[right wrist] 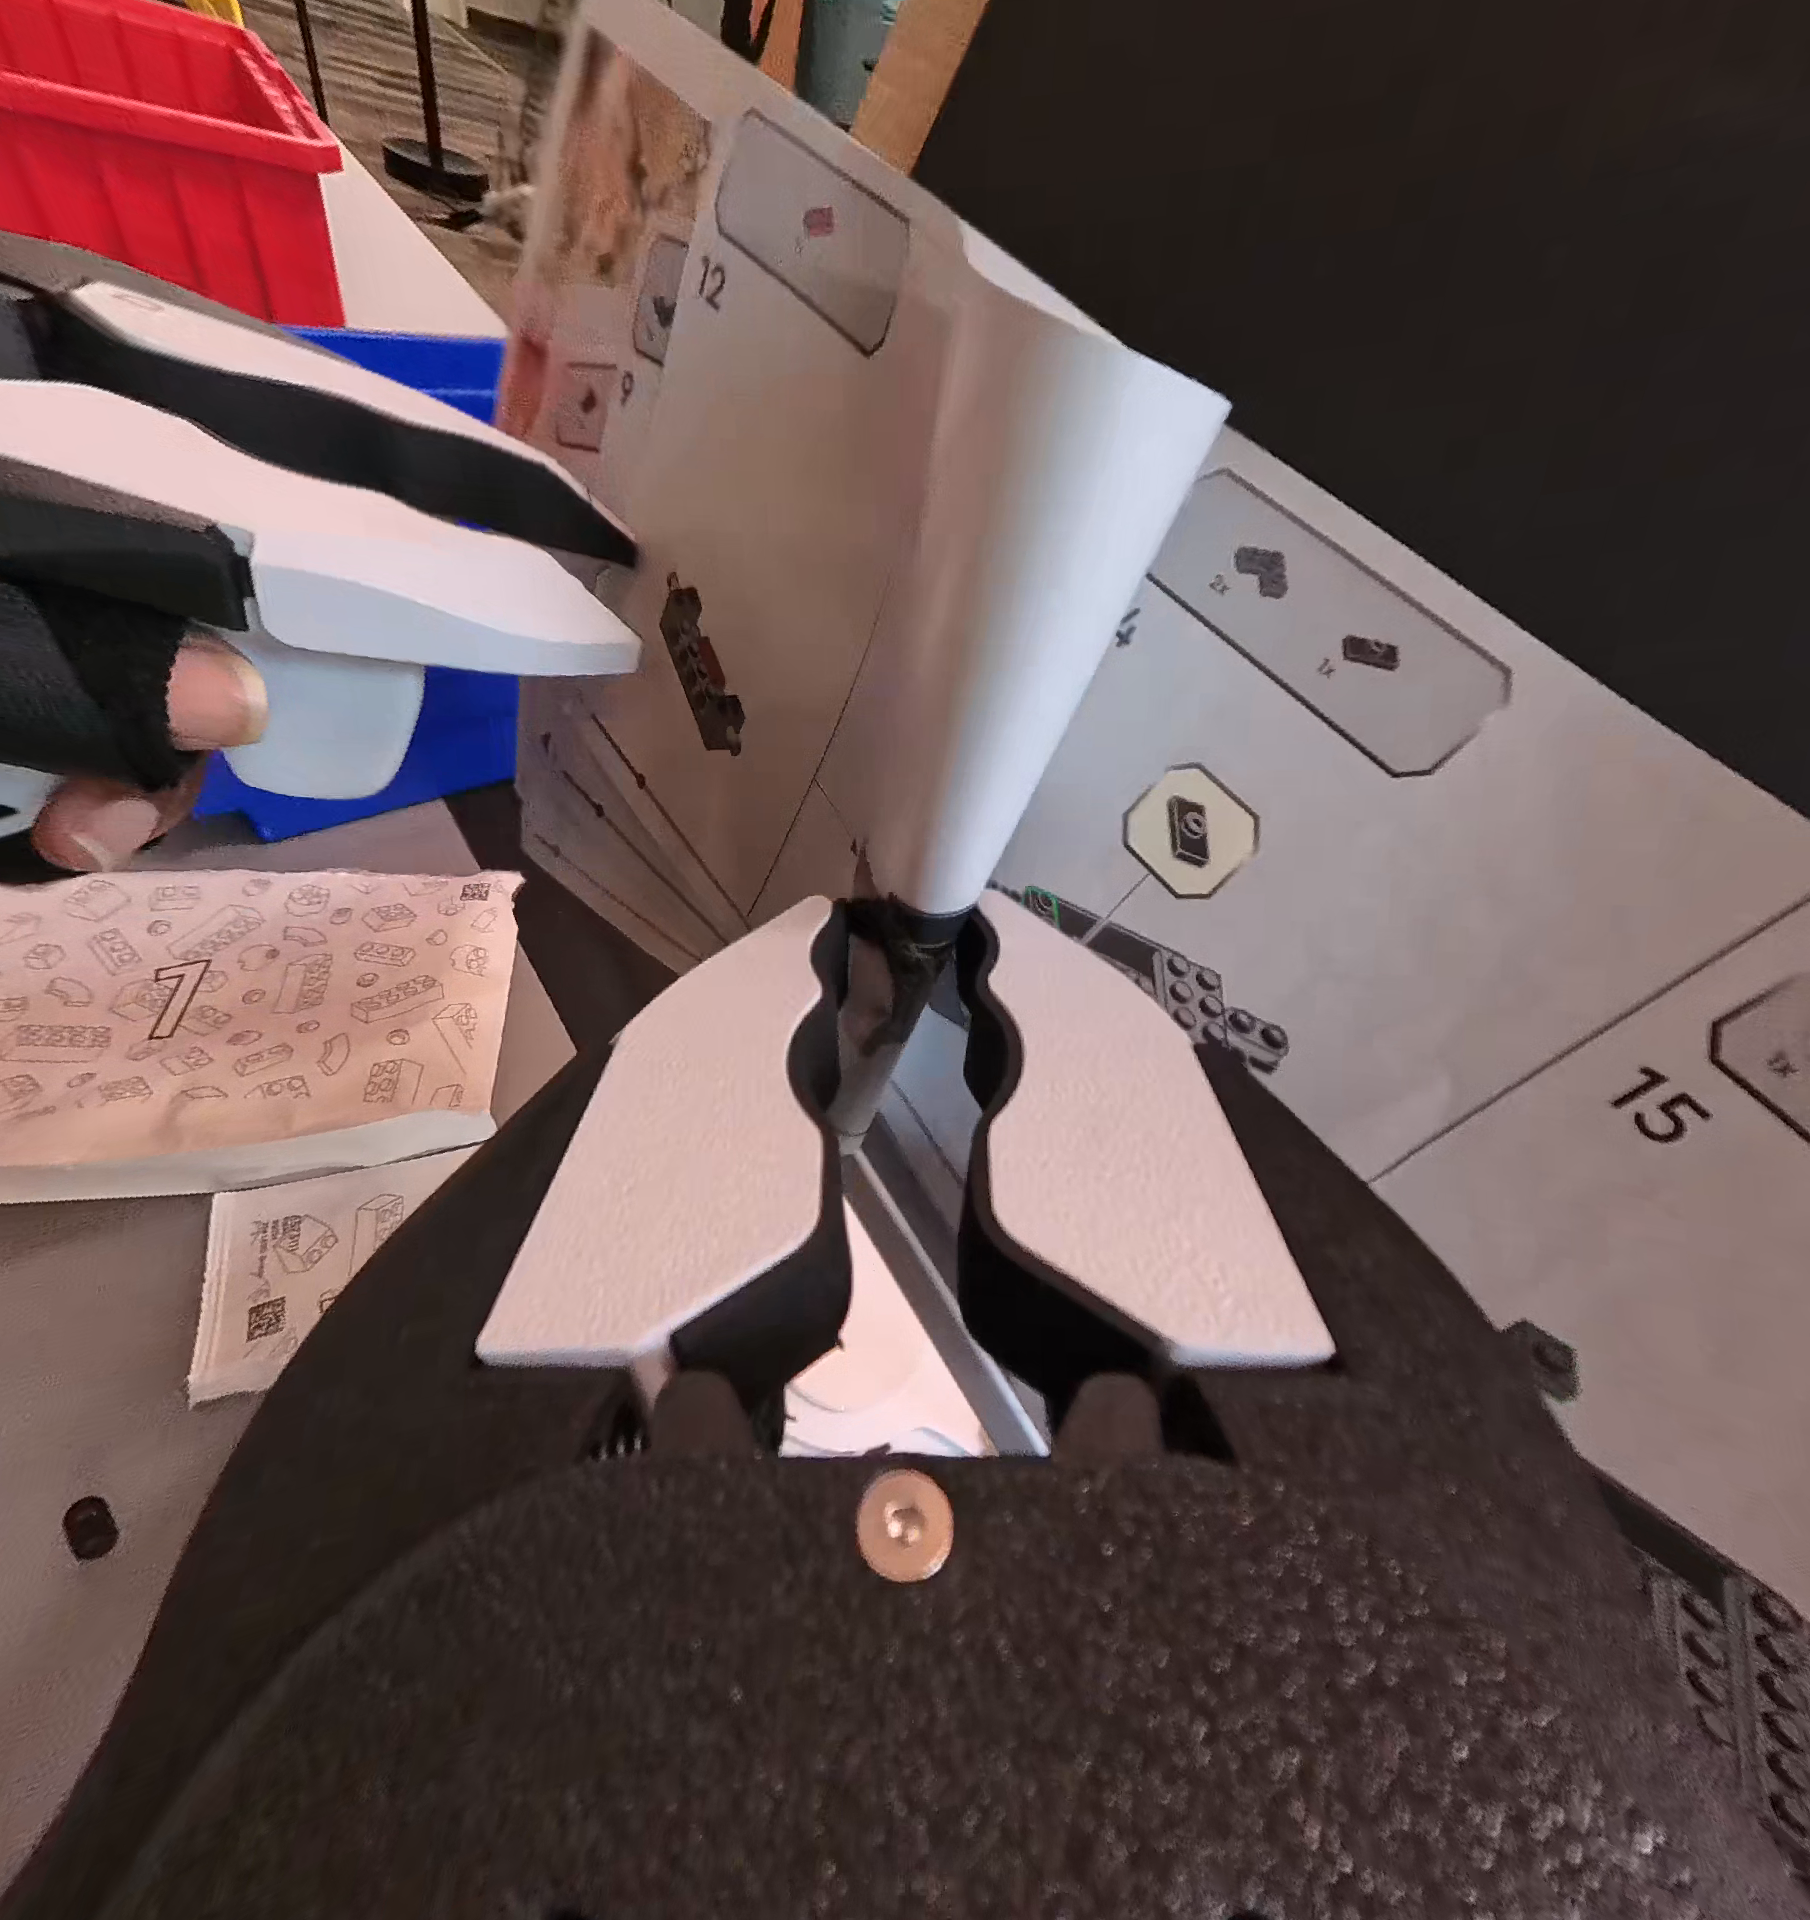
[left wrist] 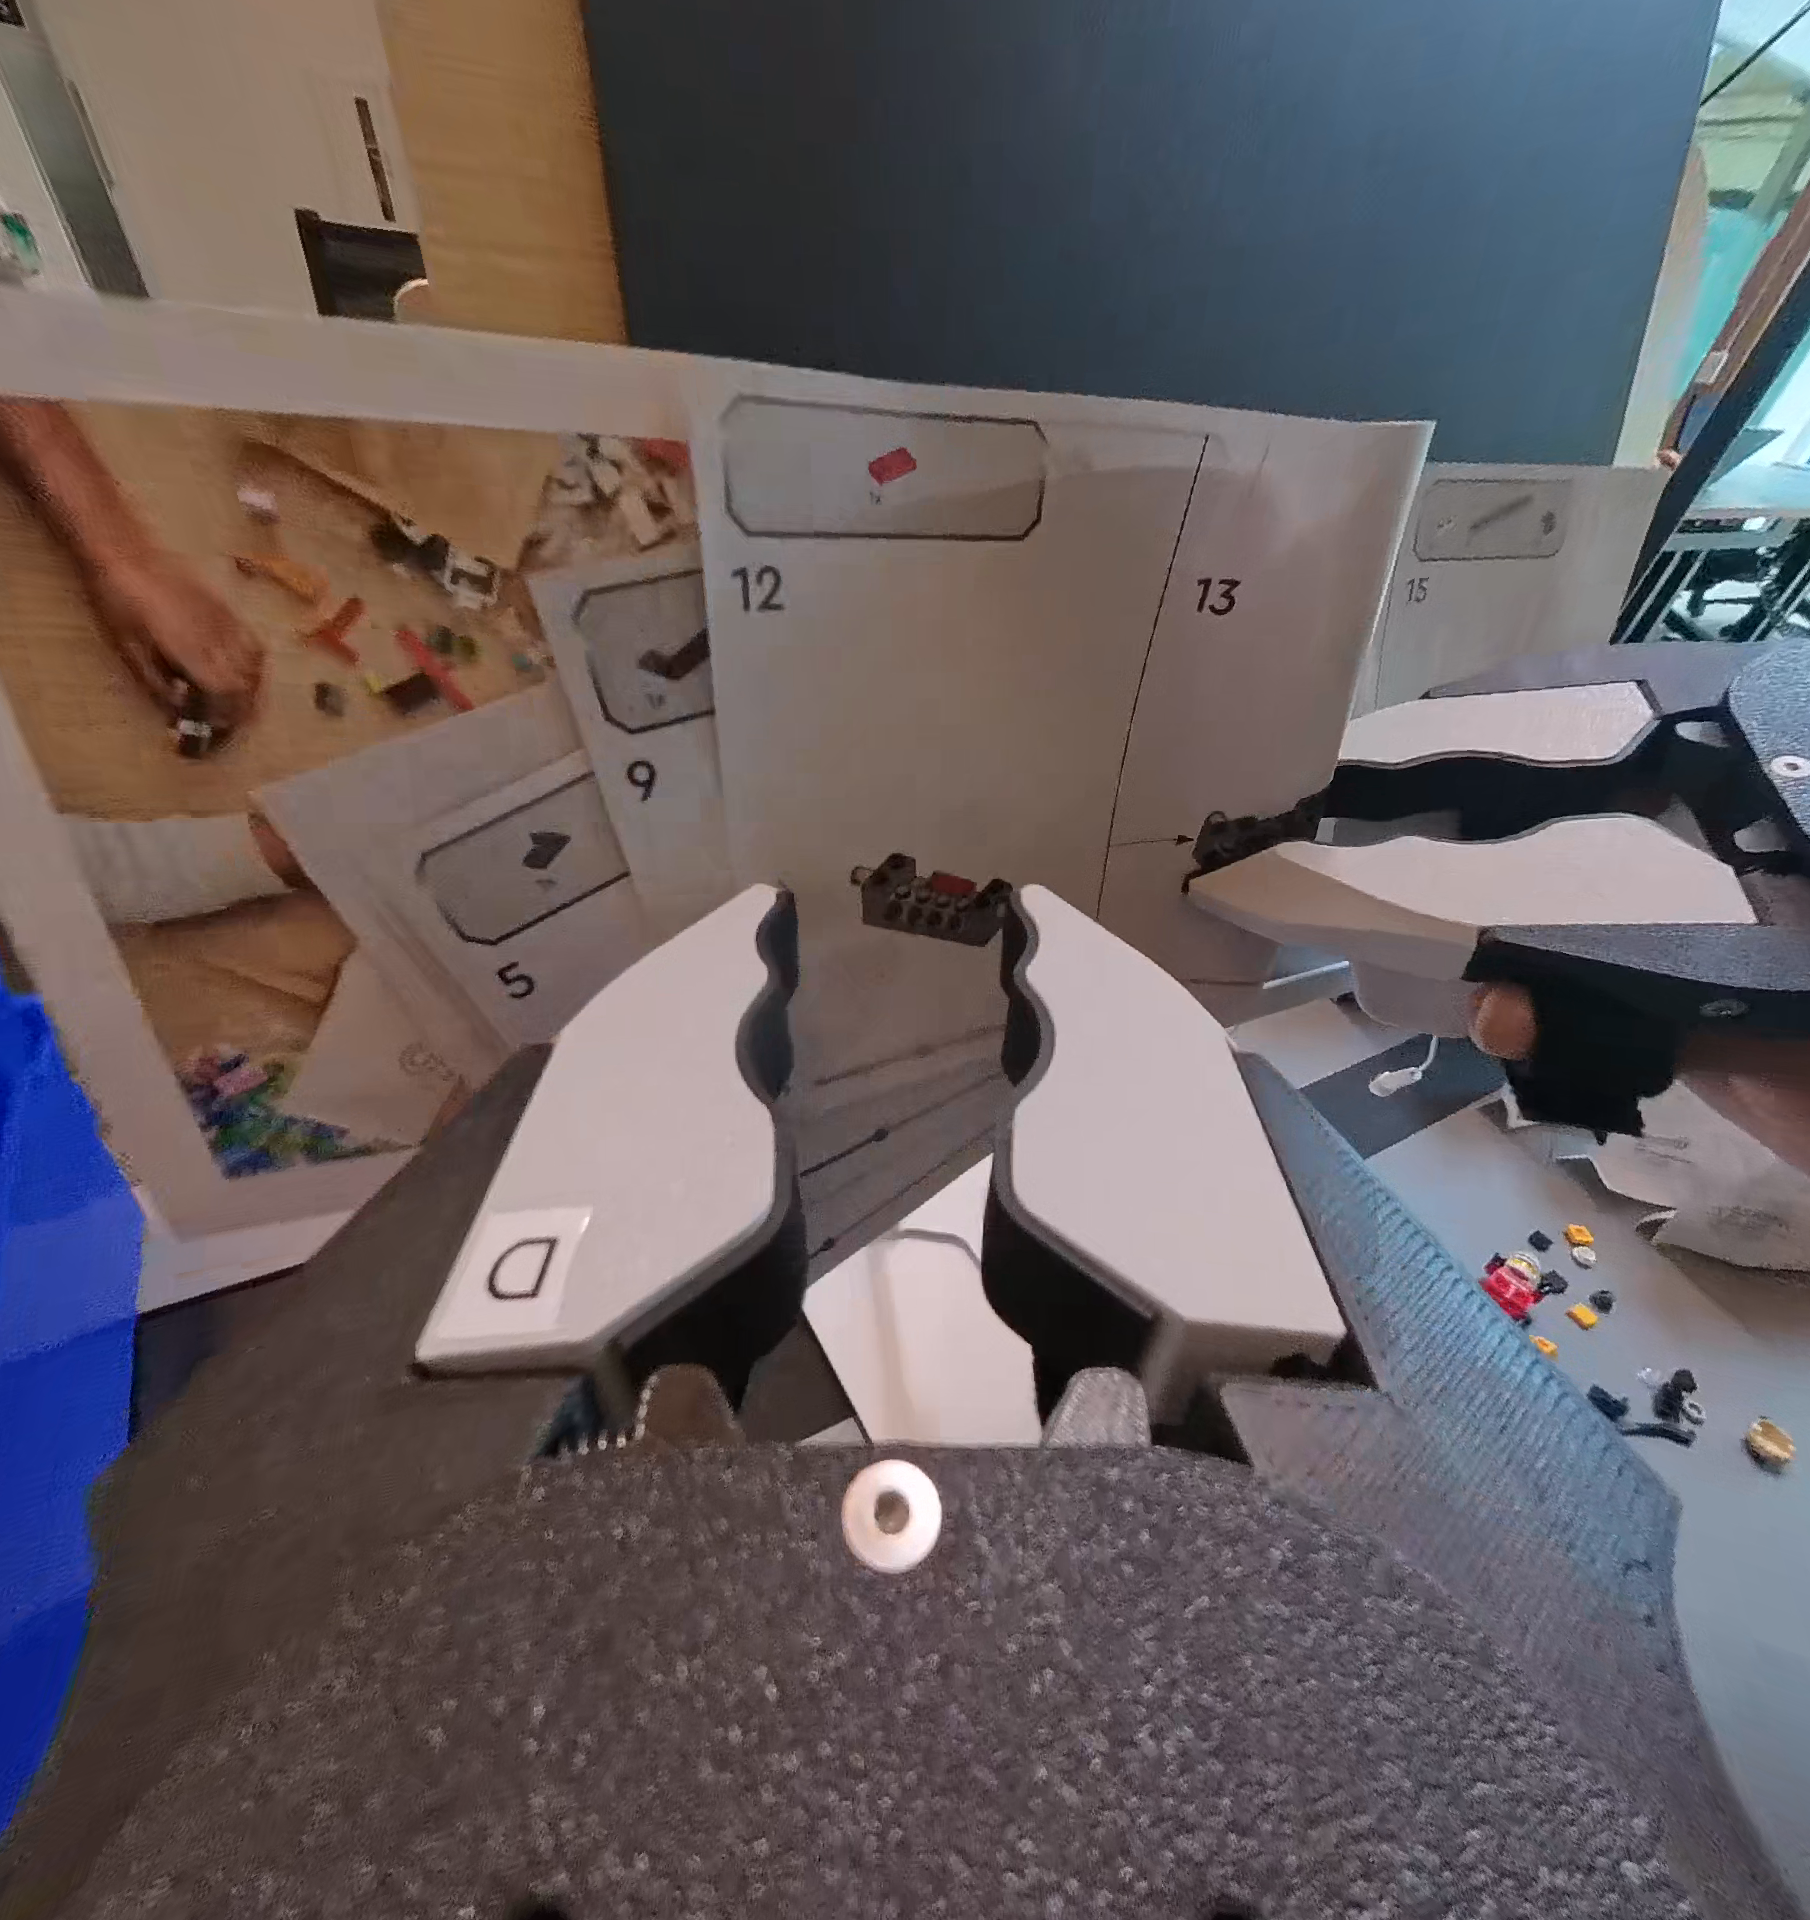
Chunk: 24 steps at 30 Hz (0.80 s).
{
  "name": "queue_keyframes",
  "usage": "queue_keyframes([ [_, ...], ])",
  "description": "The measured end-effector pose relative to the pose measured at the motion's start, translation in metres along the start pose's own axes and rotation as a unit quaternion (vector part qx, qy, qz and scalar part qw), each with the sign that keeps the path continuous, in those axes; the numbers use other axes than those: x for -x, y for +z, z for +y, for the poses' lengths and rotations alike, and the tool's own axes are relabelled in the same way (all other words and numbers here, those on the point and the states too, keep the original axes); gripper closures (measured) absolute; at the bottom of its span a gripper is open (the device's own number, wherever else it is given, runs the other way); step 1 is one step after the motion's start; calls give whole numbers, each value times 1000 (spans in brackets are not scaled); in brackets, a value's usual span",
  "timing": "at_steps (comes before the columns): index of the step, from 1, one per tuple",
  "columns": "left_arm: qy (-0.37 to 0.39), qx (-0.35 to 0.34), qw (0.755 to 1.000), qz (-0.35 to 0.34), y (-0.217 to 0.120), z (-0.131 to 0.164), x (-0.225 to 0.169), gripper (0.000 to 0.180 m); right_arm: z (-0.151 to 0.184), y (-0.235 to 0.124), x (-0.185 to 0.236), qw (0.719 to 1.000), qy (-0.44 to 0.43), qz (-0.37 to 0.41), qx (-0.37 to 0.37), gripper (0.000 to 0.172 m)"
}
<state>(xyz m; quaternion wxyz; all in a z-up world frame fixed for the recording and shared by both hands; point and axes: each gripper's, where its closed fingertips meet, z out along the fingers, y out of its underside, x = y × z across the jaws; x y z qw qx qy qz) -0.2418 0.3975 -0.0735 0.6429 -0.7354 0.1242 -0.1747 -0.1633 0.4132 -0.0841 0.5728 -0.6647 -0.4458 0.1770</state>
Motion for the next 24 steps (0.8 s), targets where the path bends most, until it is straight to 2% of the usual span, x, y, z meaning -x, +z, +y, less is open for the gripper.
queue_keyframes([
  [4, 16, -10, 999, -35, 0, -3, 7, 133, 5, -4, -4, 1000, 1, 8, 3, 152],
  [7, 7, -14, 1000, -22, 1, -1, 4, 132, 7, -7, -6, 1000, 20, 12, 0, 152],
  [12, 22, -8, 1000, 11, 4, 4, -15, 140, 12, -15, -11, 996, 90, 9, -26, 153],
  [16, 16, -15, 999, 47, 3, 1, -31, 156, 18, -19, -18, 990, 138, 6, -35, 156],
  [18, 20, -16, 999, 38, 2, -1, -30, 157, 19, -22, -20, 991, 130, 14, -36, 155],
  [20, 26, -18, 999, 22, 2, -2, -26, 157, 15, -26, -22, 993, 105, 33, -41, 147],
  [24, 17, -13, 1000, 21, 3, 4, -23, 155, -18, -33, -22, 994, 12, 90, -67, 127],
])
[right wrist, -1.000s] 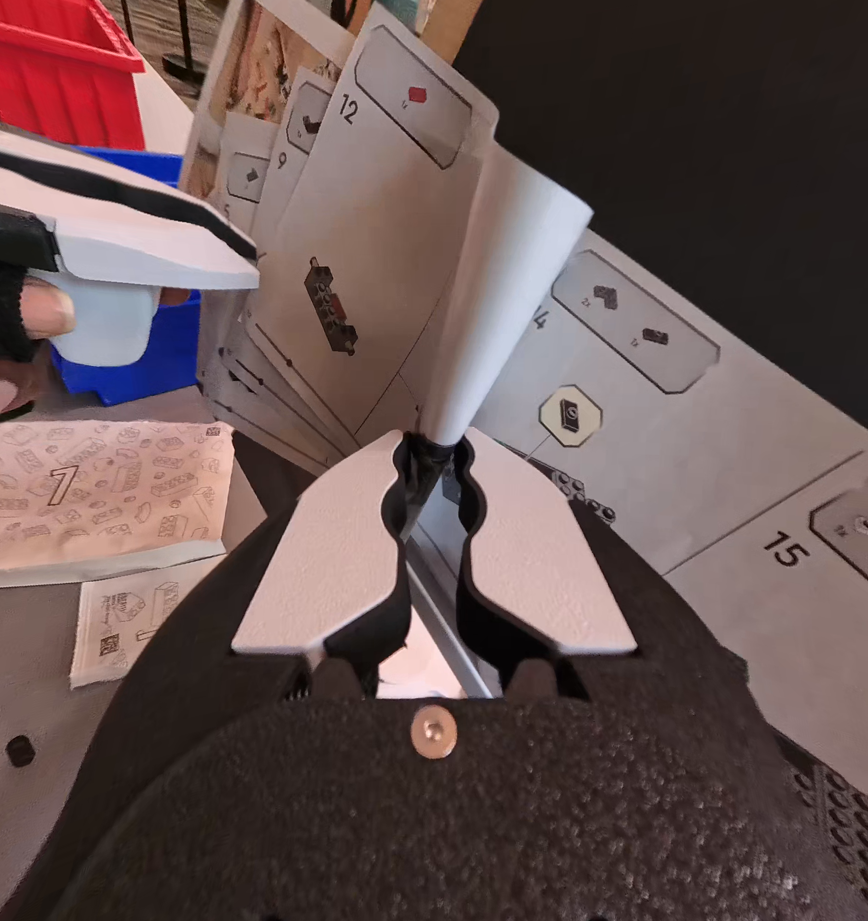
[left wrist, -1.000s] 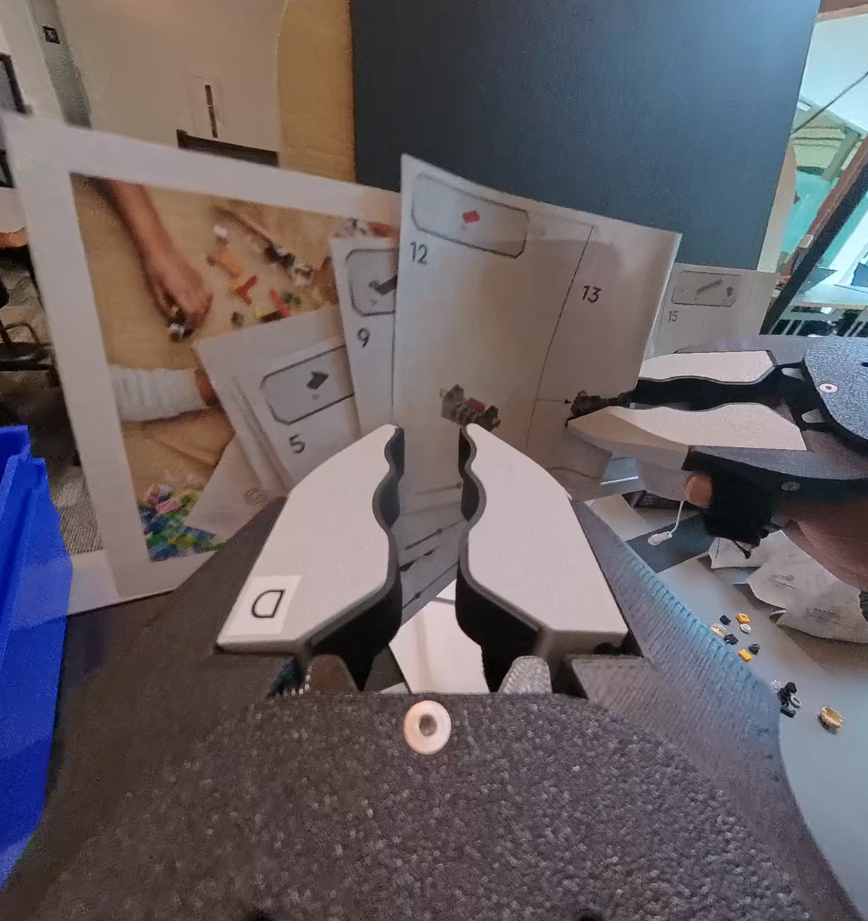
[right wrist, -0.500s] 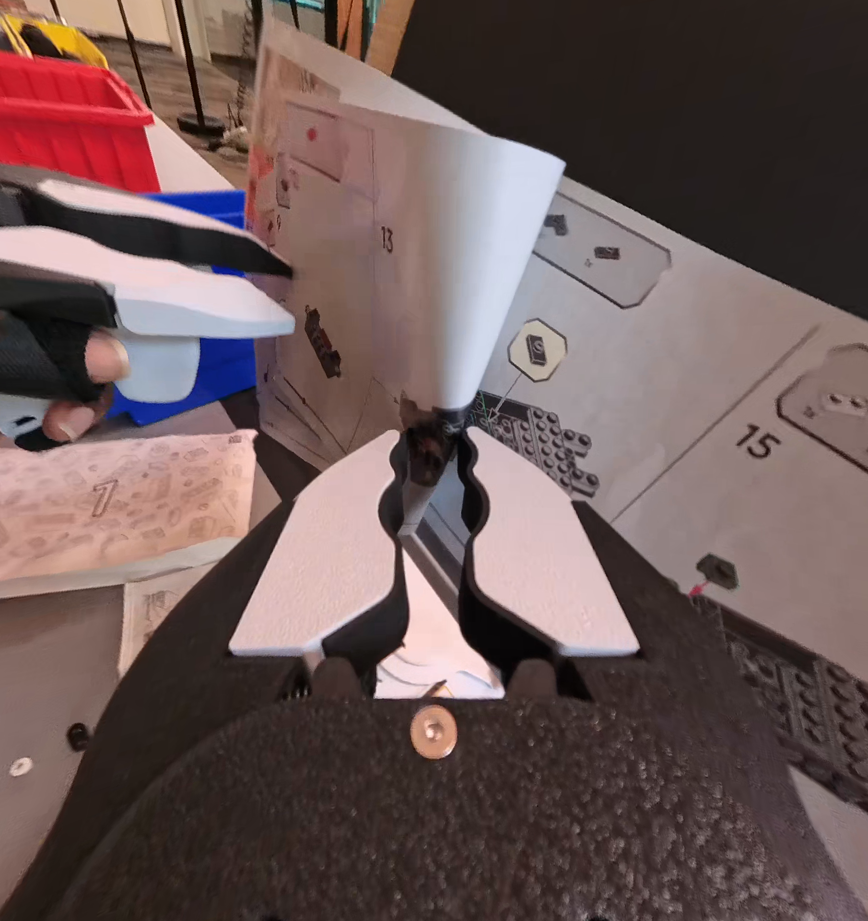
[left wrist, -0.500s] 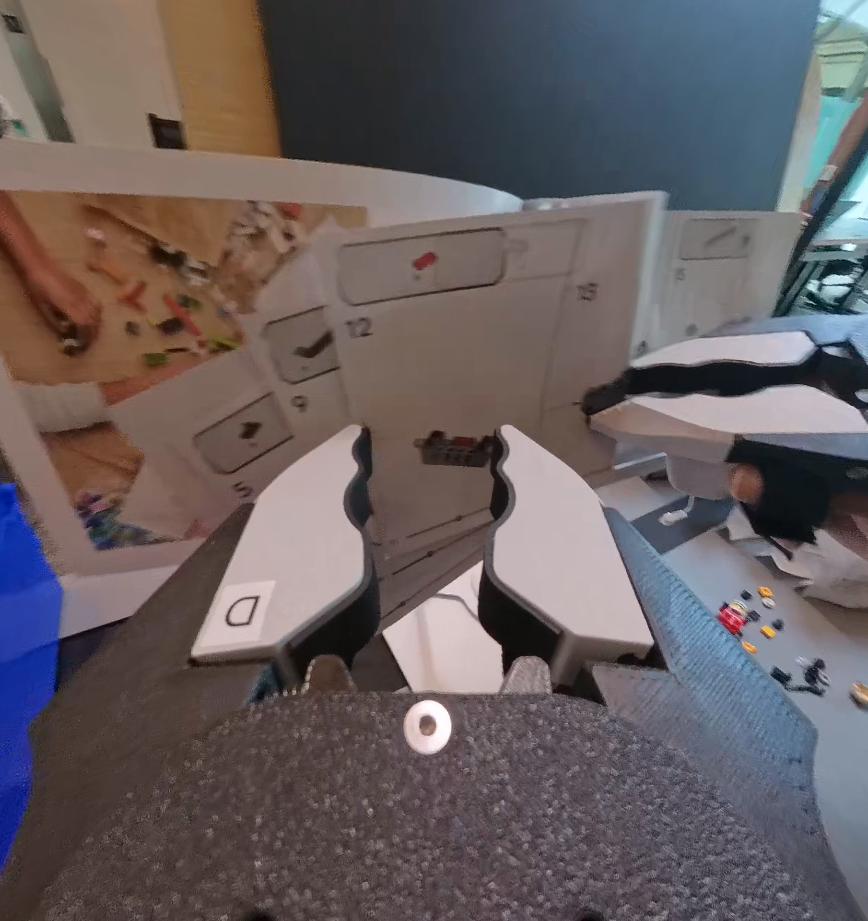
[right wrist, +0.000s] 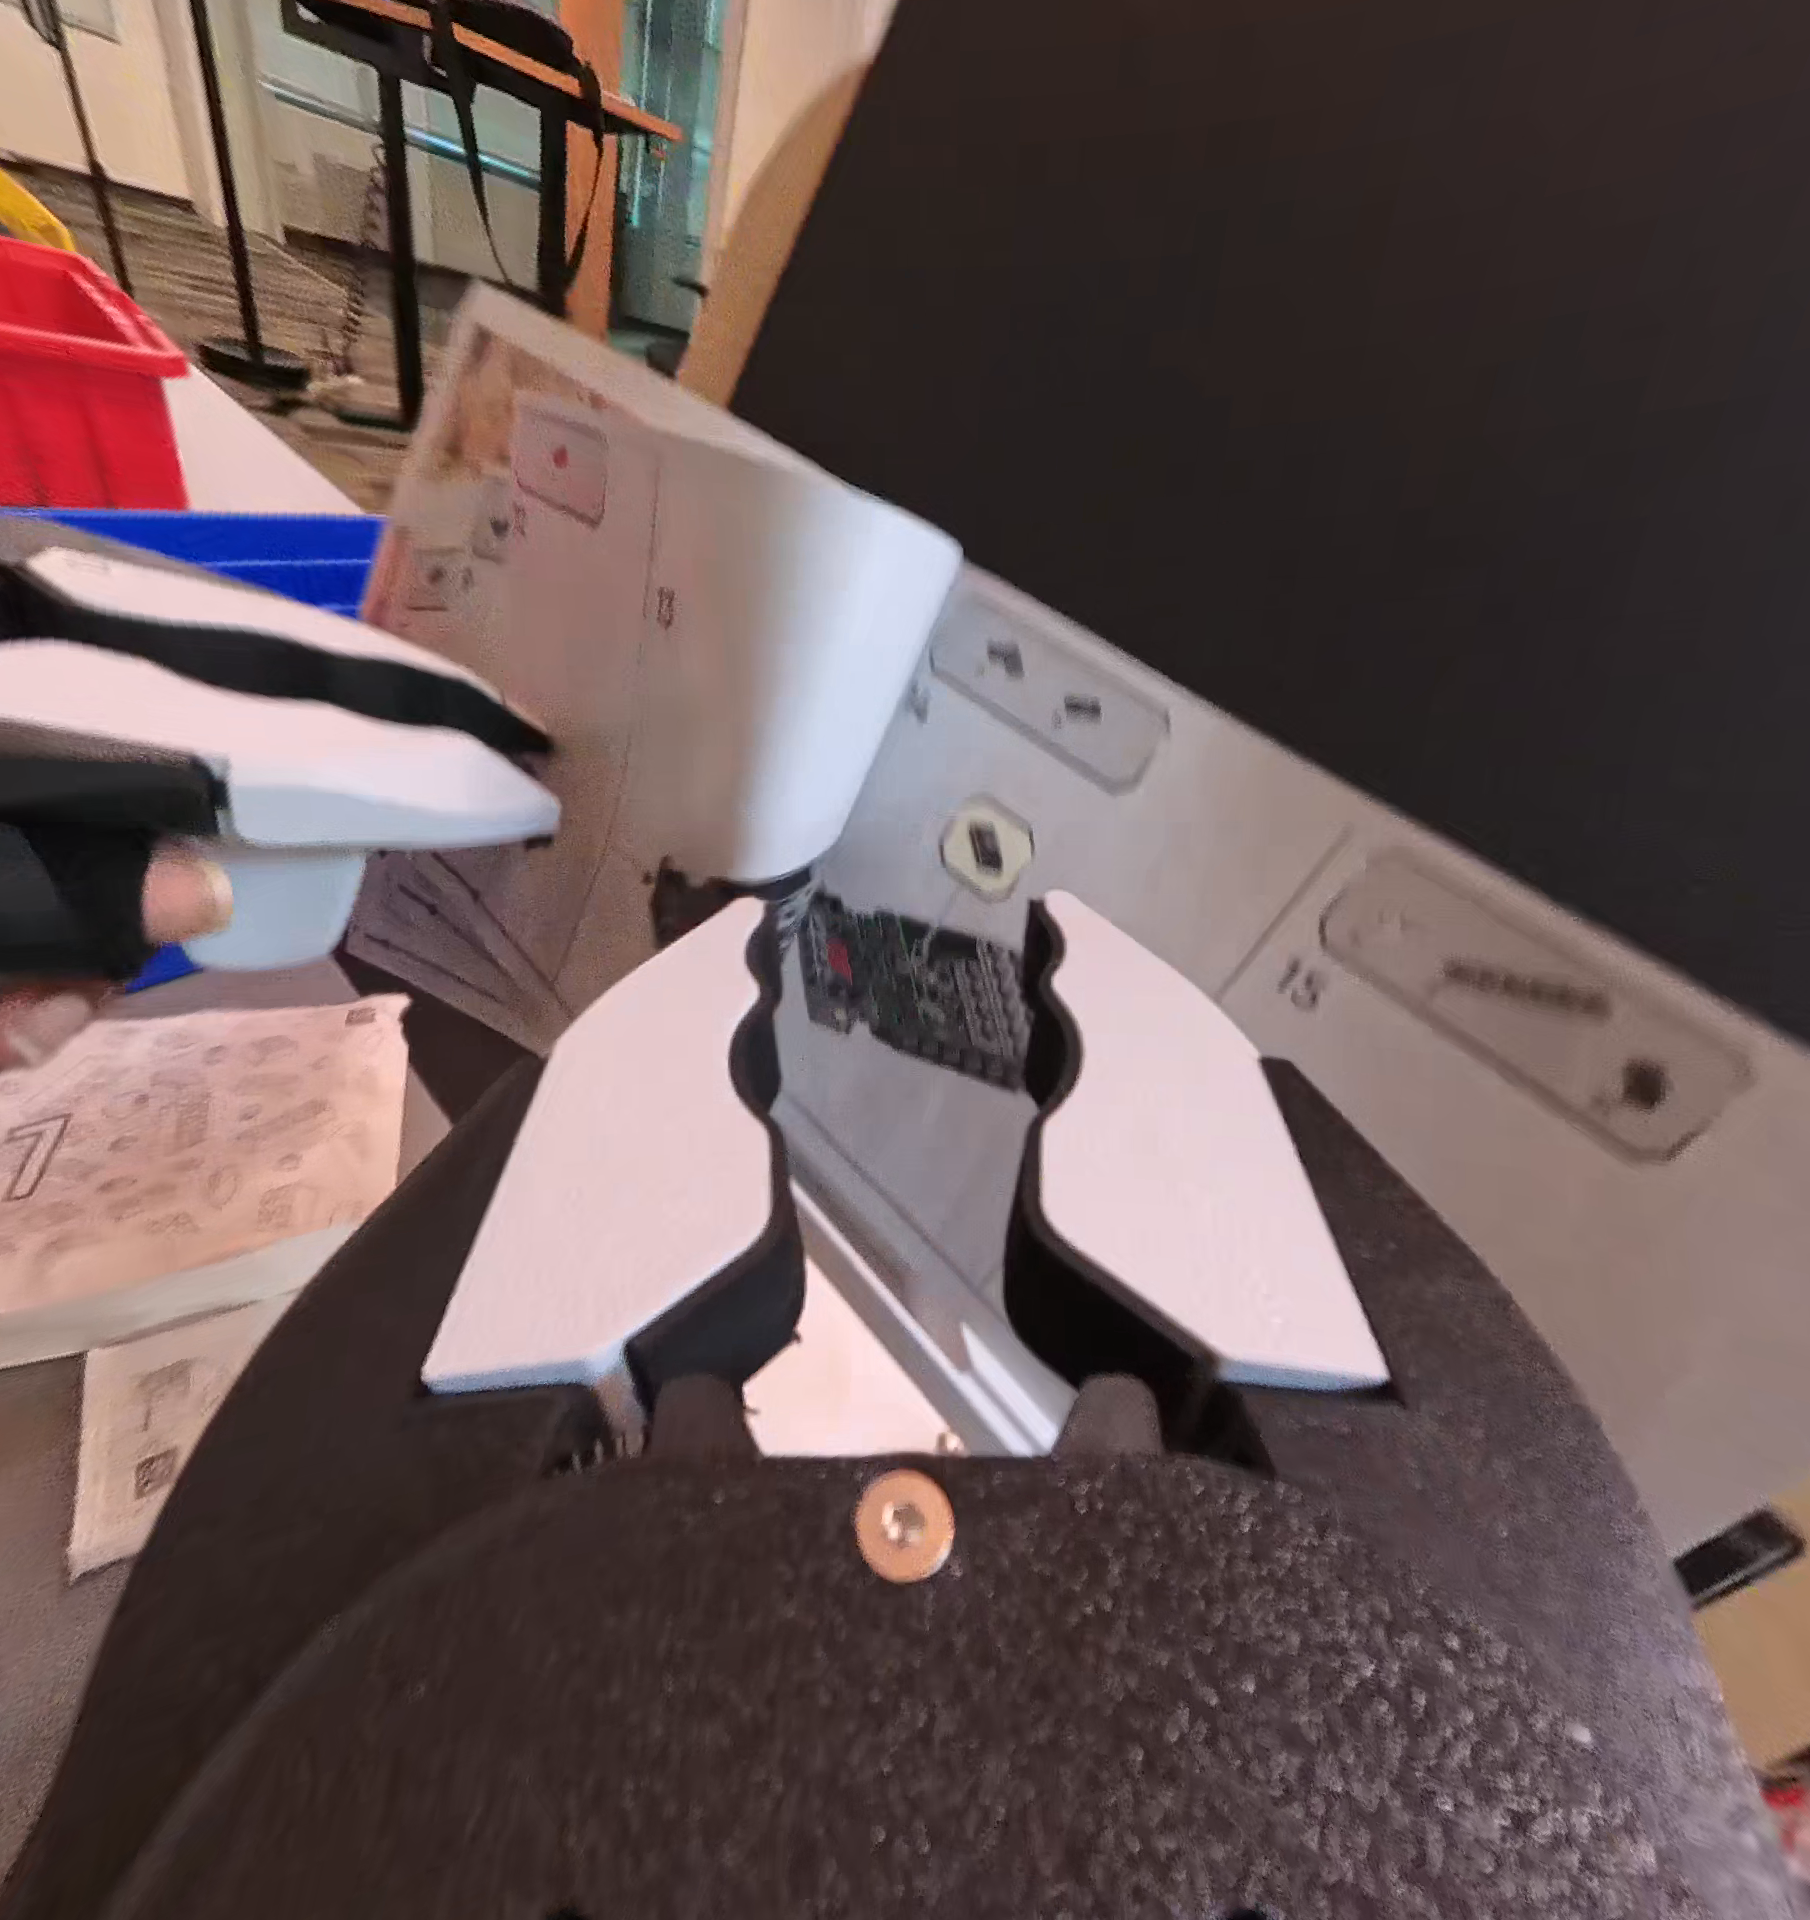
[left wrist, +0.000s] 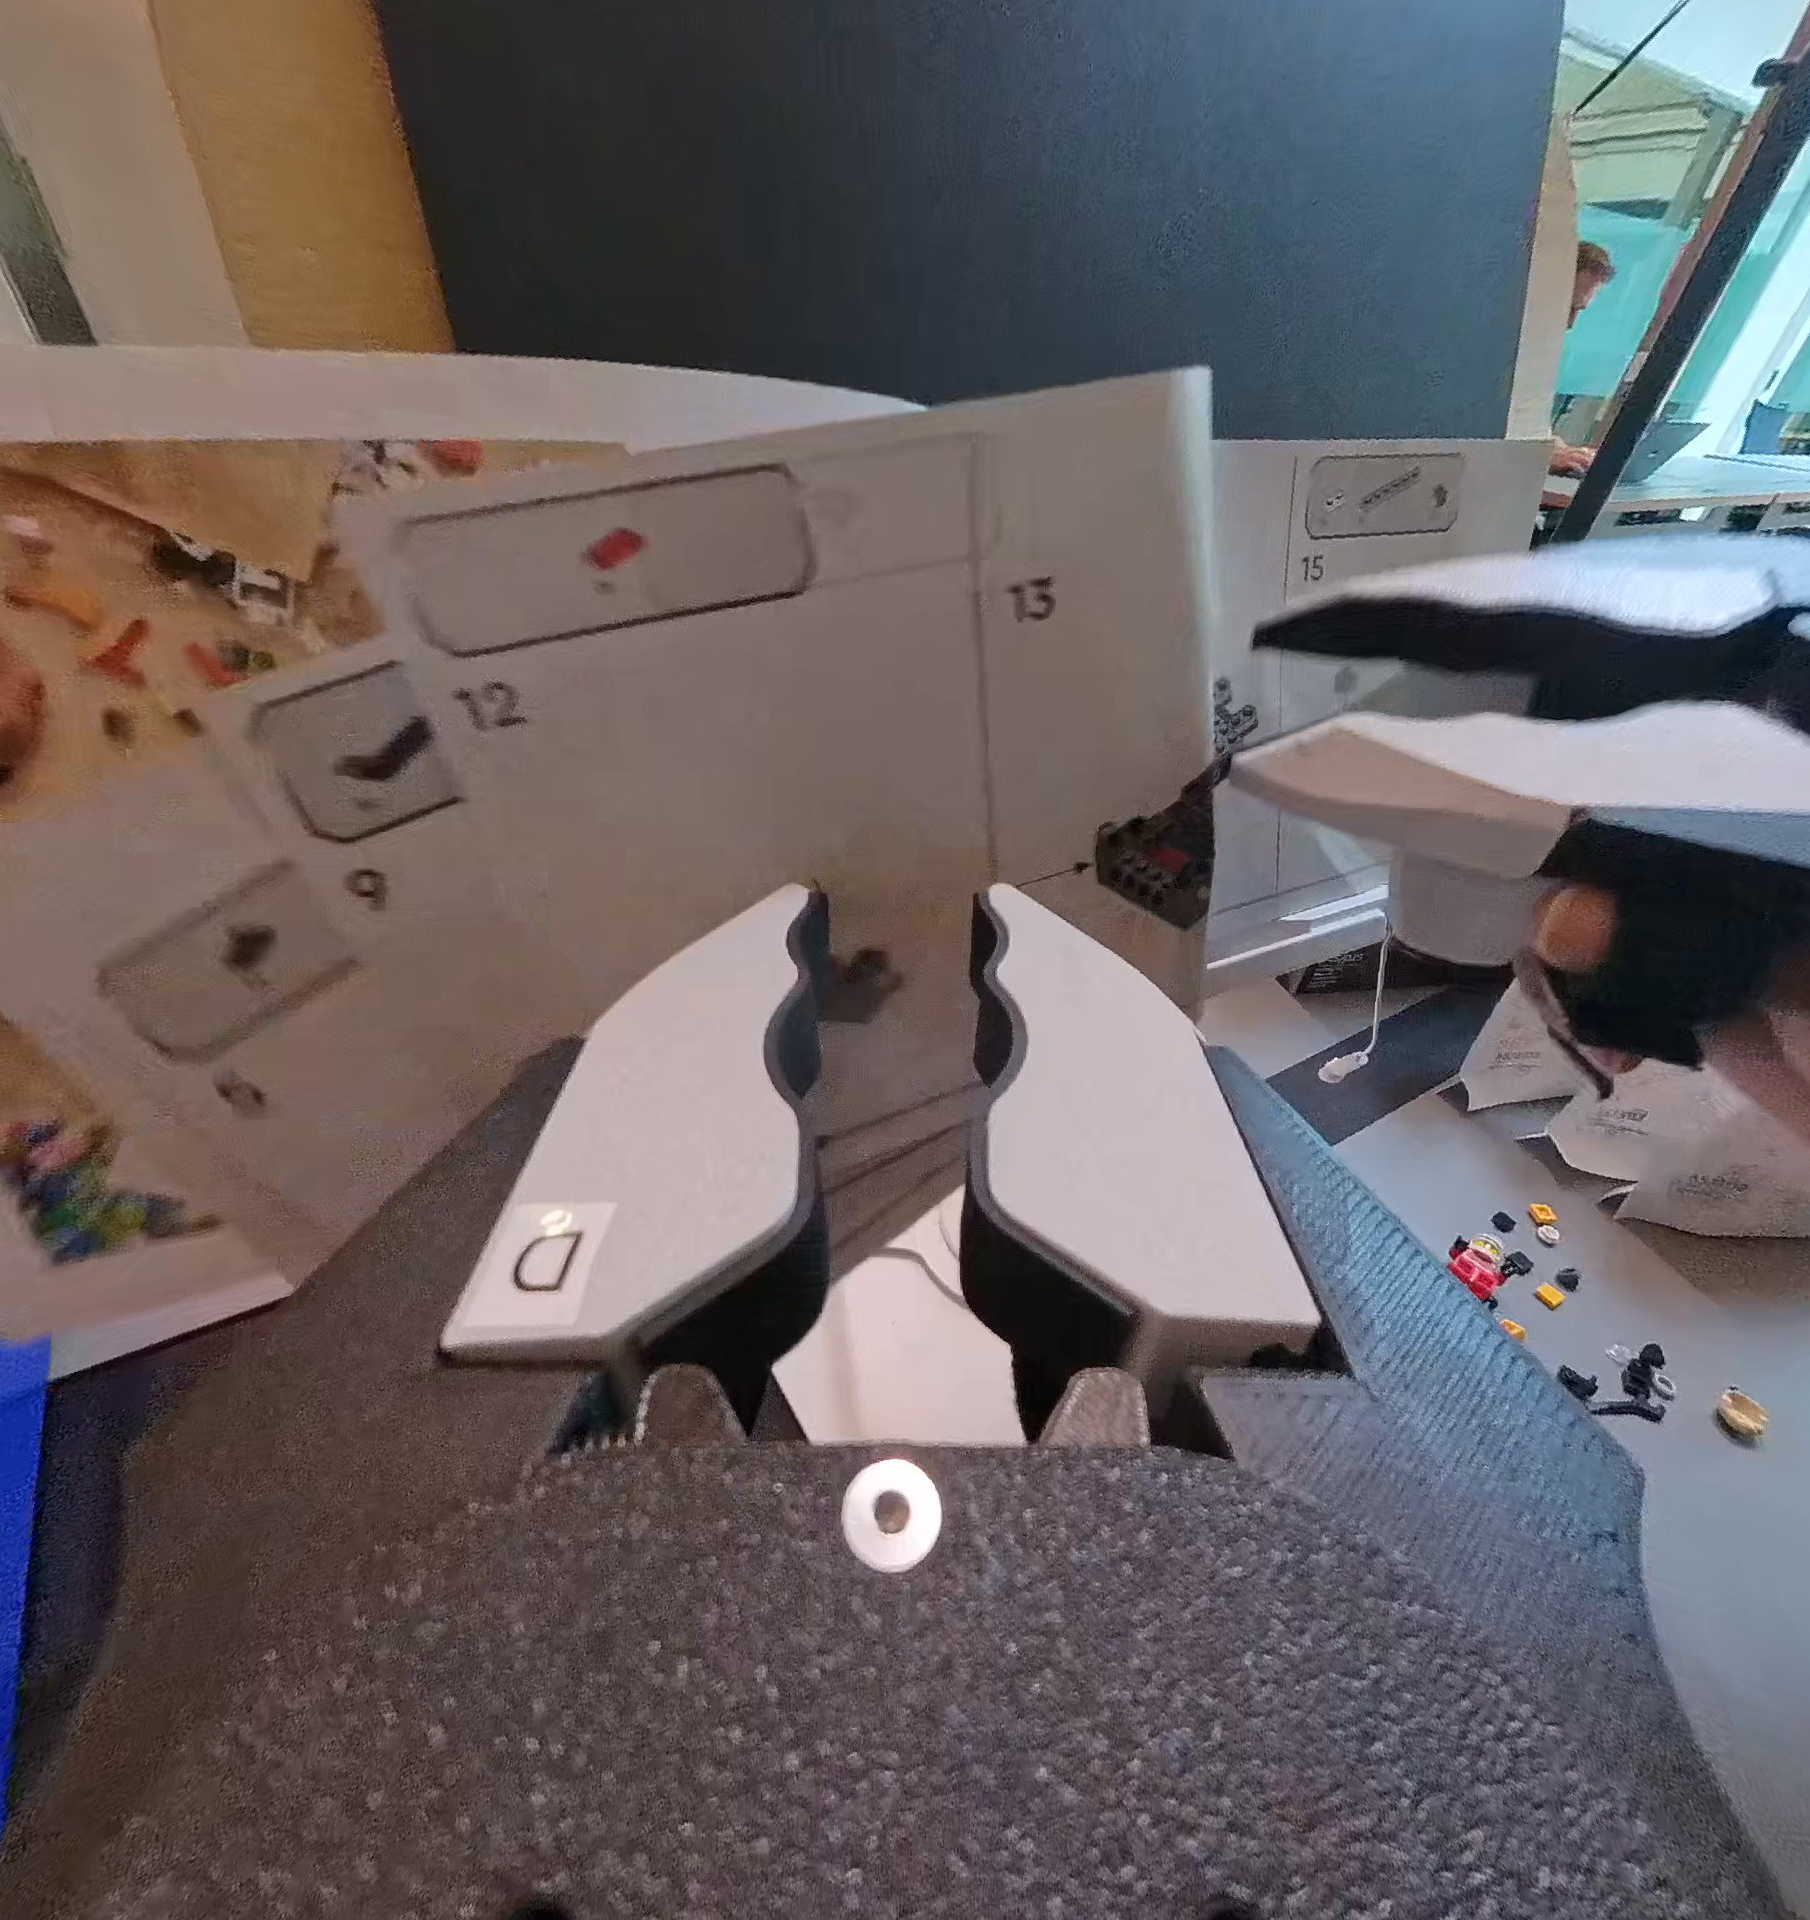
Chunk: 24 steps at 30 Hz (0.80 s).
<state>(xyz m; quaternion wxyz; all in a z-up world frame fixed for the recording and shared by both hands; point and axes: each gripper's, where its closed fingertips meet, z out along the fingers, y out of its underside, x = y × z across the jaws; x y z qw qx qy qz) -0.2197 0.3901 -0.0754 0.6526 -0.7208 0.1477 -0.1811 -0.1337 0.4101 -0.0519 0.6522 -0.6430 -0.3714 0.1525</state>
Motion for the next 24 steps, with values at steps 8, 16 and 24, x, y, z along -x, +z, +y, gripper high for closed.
queue_keyframes([
  [8, 4, 10, 1000, 7, 3, 8, -6, 154, -22, 44, 26, 998, -47, 2, 42, 104],
  [16, -6, -3, 999, -41, -14, 5, 17, 146, -13, 37, 17, 999, -38, 12, 31, 151],
  [24, -64, -25, 997, -42, -20, 0, 37, 130, -2, 23, -7, 996, 84, -15, 7, 159],
])
